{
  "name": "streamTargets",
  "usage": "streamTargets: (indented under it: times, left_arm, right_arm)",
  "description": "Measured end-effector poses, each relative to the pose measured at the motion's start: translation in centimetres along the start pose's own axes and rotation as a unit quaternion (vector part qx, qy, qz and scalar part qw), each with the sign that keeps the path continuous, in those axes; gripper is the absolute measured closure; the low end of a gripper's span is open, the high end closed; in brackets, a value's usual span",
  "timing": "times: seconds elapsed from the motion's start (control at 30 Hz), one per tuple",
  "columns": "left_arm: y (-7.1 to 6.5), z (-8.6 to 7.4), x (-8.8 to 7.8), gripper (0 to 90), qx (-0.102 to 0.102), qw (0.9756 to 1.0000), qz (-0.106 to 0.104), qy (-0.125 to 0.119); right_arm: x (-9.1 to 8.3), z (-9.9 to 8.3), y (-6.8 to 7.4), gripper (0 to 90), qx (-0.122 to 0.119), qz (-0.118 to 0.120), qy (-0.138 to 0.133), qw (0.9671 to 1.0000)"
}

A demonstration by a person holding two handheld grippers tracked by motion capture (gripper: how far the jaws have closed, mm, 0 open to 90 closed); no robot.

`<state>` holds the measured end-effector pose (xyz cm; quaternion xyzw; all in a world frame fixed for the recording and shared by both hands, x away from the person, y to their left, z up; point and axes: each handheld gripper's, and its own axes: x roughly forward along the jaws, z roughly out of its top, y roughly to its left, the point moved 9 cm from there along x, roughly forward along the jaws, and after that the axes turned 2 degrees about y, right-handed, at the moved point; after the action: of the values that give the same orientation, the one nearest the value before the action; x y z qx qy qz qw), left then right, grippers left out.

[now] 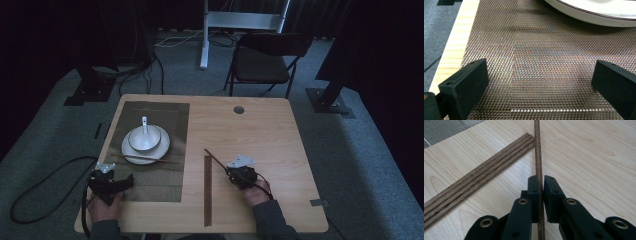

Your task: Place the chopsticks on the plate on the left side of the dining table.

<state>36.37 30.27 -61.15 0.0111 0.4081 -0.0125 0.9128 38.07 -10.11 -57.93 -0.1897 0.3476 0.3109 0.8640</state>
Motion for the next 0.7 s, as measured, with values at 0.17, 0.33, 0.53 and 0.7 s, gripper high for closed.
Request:
streamTargets:
  times: [0.17,0.33,0.53,0.7]
  left_arm:
    - [0.0,0.0,0.0,1.4,0.000,1.0000,0.000,0.000]
    - [0.0,0.0,0.0,1.5,0.000,1.0000,0.000,0.000]
    - [0.0,0.0,0.0,1.4,0.000,1.0000,0.000,0.000]
    - [0.0,0.0,0.0,1.4,0.000,1.0000,0.000,0.000]
  right_arm:
    - [-0.3,0.4,0.4,84.0,-0.008,0.004,-0.008,0.9999]
    - [-0.5,0.6,0.7,84.0,-0.010,0.007,-0.011,0.9999]
    - [-0.8,0.9,1.2,84.0,-0.018,0.012,-0.013,0.9997]
    - [-0.9,1.2,1.7,84.0,-0.024,0.018,-0.016,0.9994]
